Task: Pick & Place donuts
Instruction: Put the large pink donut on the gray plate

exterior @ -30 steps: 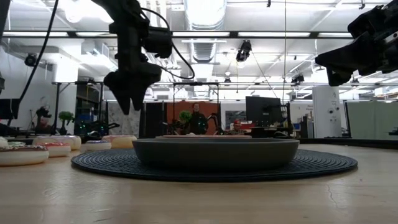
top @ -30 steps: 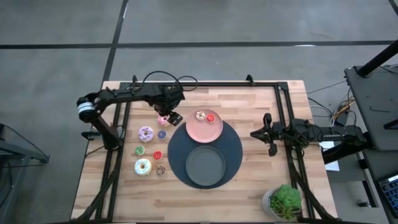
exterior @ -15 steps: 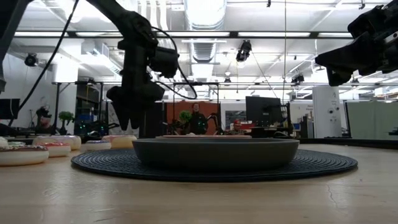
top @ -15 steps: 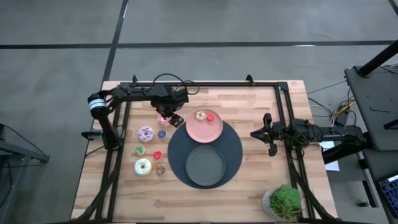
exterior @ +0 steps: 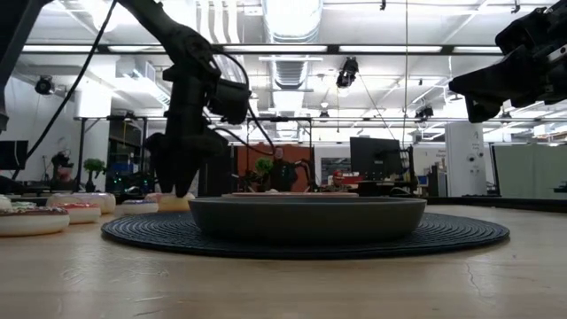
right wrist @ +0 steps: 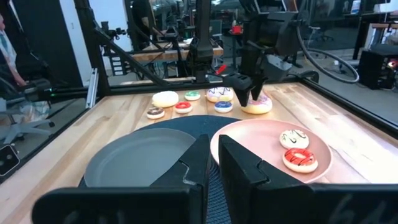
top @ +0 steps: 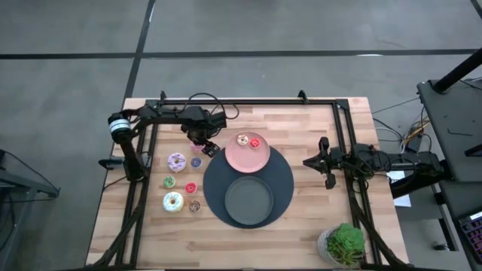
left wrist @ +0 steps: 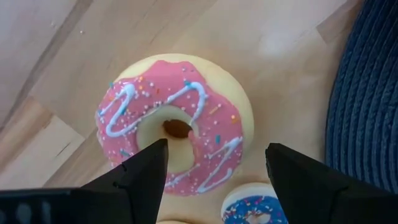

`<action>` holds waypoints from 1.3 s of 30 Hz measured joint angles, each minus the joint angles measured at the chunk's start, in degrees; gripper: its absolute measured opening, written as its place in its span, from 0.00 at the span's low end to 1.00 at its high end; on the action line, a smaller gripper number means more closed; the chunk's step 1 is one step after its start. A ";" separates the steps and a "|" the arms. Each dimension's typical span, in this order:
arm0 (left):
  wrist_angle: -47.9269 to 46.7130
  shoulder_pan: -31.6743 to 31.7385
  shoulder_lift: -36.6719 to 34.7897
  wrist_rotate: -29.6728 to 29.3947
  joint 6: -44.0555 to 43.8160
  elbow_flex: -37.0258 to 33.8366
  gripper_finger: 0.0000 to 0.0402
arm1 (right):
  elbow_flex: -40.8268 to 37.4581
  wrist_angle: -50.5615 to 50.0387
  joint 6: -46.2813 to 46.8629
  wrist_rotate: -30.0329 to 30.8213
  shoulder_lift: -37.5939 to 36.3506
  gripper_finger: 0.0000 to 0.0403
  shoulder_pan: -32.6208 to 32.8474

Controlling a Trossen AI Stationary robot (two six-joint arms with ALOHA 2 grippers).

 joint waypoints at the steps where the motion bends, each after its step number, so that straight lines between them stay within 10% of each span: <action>1: 0.24 -0.02 0.00 0.00 -0.02 -0.14 0.60 | 0.00 -0.01 0.00 -0.02 0.00 0.07 0.02; 39: 4.99 0.04 1.29 0.00 0.00 -2.87 0.60 | 0.00 0.00 0.02 -0.03 0.00 0.07 0.02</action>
